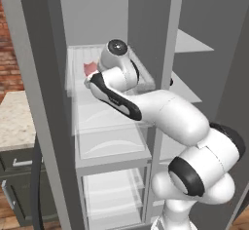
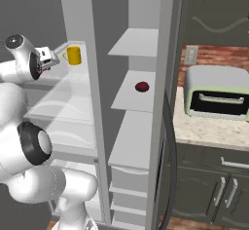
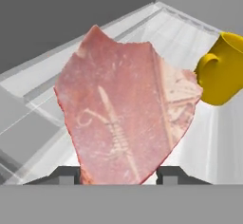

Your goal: Pick up the frozen steak from the freezer, place it on any shelf in the fridge, and close the fridge and freezer doors when done.

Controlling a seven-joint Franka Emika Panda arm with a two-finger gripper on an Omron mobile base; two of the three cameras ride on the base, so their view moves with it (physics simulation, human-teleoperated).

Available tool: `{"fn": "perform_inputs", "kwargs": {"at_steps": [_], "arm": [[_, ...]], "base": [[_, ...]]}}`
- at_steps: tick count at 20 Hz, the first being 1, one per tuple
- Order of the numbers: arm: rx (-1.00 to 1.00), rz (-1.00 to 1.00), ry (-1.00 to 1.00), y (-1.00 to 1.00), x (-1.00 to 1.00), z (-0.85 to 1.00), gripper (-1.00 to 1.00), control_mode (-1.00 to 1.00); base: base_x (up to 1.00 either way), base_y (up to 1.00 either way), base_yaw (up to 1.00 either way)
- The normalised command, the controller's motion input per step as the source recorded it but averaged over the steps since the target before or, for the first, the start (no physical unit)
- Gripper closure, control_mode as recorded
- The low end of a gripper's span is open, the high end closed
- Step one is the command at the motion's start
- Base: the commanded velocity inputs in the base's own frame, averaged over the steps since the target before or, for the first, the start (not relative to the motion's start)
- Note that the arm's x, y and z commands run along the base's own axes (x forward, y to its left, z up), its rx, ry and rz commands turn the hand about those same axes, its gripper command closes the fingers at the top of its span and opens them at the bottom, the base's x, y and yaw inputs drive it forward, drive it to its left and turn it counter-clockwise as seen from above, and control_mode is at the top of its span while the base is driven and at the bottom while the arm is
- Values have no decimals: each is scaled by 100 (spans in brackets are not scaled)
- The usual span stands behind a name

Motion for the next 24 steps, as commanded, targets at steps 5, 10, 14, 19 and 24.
{"fn": "perform_inputs", "kwargs": {"at_steps": [5, 10, 14, 19, 24], "arm": [[0, -4, 0, 21, 95, -38, 100, -100], [0, -3, 0, 7, 59, -18, -100, -100], [0, -4, 0, -12, -2, 0, -100, -100], [4, -12, 0, -59, -79, 0, -100, -100], [13, -17, 0, -100, -100, 0, -100, -100]], "base": [[0, 0, 0], [0, 0, 0], [0, 0, 0], [0, 0, 0], [0, 0, 0]]}}
